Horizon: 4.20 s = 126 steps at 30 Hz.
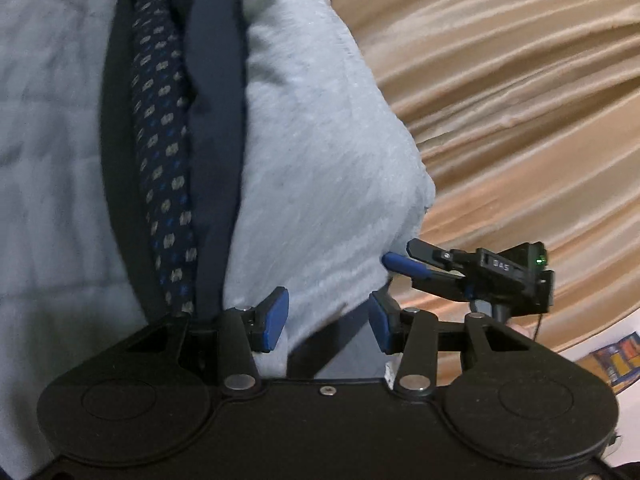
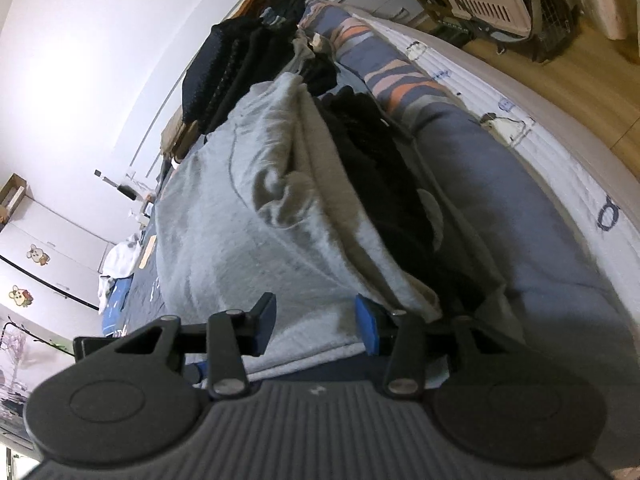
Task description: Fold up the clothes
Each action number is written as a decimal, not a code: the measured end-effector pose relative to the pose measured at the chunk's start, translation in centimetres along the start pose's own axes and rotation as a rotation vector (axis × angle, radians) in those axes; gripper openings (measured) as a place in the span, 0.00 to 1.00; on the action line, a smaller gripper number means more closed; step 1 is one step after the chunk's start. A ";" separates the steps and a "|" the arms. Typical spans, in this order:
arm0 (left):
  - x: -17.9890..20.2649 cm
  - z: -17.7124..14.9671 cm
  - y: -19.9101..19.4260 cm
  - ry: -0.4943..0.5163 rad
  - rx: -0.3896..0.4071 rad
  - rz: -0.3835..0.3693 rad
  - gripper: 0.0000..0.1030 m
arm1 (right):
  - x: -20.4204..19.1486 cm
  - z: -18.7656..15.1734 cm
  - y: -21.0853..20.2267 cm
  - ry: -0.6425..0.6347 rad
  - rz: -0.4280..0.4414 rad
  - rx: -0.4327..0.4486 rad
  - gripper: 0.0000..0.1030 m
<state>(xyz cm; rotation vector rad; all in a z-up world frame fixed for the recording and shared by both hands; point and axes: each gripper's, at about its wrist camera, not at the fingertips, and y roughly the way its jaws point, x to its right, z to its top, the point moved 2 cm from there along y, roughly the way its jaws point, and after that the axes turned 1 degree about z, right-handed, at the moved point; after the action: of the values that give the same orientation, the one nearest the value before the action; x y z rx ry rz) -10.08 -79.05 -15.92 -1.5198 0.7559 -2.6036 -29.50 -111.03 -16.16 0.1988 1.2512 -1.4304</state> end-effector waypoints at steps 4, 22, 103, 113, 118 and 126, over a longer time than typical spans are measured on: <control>0.8 -0.4 -0.4 0.028 -0.016 0.013 0.43 | 0.3 -0.3 -0.2 -0.023 -0.025 -0.013 0.42; 3.5 3.3 5.8 0.069 -0.020 0.001 0.53 | 0.5 -0.5 -1.0 -0.039 -0.077 -0.030 0.42; 13.8 21.4 19.4 0.668 -0.084 0.466 0.03 | -2.9 4.7 -1.5 -0.158 -0.078 0.108 0.03; 14.6 21.4 19.7 0.695 -0.053 0.488 0.17 | -2.6 4.9 -2.5 -0.139 -0.049 0.141 0.07; 14.0 21.3 20.6 0.679 -0.115 0.514 0.43 | -3.0 5.6 -2.0 -0.134 -0.044 0.132 0.35; 13.1 20.2 22.2 0.702 -0.189 0.506 0.05 | -3.3 5.5 -0.5 -0.086 -0.017 0.139 0.06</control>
<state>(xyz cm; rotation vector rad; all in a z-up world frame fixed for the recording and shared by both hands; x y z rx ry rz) -4.86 -110.00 -6.55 -0.2953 1.2513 -2.6615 -26.03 -113.25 -11.30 0.2190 1.0864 -1.5261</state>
